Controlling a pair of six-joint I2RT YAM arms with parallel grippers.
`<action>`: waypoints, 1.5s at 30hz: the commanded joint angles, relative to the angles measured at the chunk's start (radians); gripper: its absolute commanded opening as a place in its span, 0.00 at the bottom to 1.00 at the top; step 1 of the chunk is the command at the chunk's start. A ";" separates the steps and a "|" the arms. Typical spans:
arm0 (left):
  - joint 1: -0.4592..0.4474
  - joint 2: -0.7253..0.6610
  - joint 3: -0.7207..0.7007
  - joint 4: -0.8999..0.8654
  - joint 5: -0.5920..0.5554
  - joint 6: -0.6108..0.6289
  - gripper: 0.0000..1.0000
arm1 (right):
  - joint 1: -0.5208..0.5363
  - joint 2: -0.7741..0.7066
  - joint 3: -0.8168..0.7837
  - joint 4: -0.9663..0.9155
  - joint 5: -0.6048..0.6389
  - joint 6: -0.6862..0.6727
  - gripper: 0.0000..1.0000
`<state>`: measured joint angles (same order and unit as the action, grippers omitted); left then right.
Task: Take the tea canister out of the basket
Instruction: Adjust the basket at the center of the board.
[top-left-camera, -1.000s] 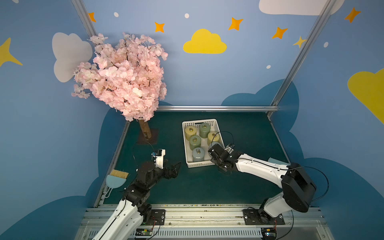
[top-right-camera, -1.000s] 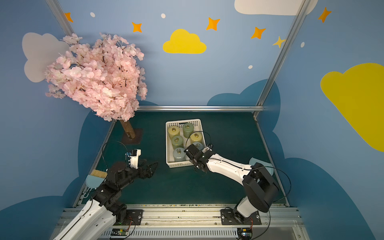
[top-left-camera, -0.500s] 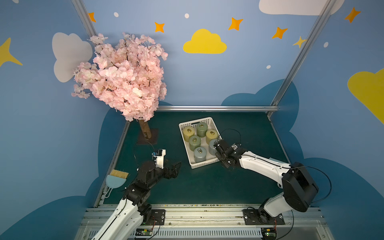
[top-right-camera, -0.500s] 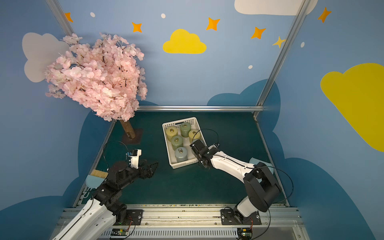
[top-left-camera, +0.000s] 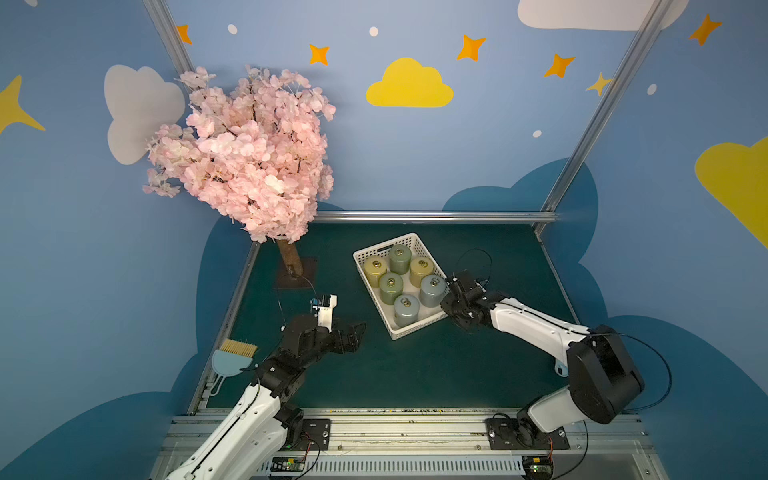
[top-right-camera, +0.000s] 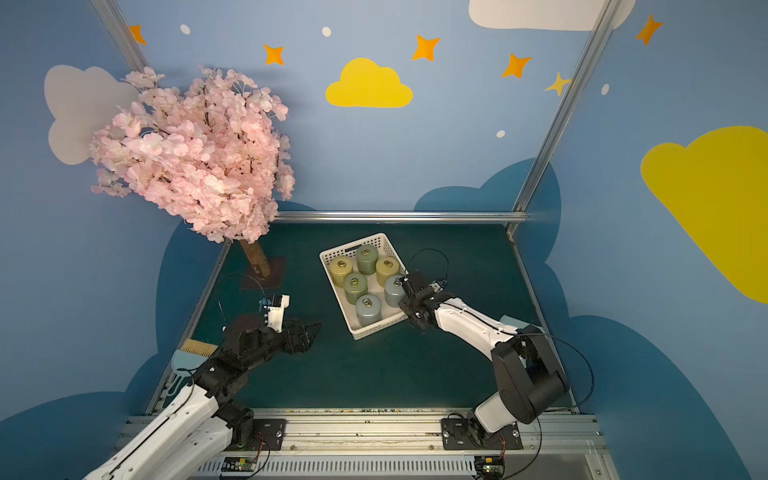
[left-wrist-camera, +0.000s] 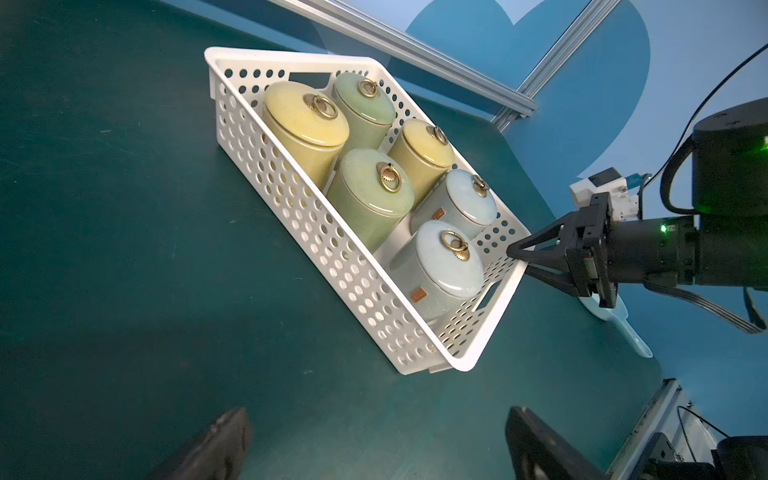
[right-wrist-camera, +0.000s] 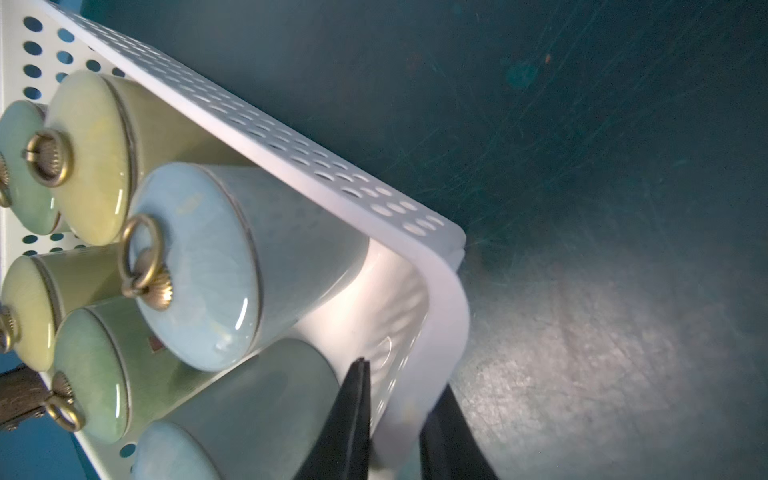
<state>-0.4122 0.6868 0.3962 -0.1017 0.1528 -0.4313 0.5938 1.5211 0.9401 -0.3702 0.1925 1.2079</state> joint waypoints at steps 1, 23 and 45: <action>-0.004 0.035 0.050 0.020 -0.006 0.003 1.00 | -0.046 -0.034 -0.037 -0.128 -0.037 -0.250 0.10; 0.030 0.557 0.353 0.141 -0.054 0.001 1.00 | -0.333 0.161 0.195 -0.314 -0.270 -0.825 0.00; 0.110 0.767 0.443 0.161 0.038 0.009 1.00 | -0.345 0.392 0.519 -0.311 -0.270 -1.013 0.00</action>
<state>-0.3073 1.4422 0.8211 0.0563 0.1528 -0.4370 0.2325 1.8797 1.4261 -0.6880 -0.0914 0.3485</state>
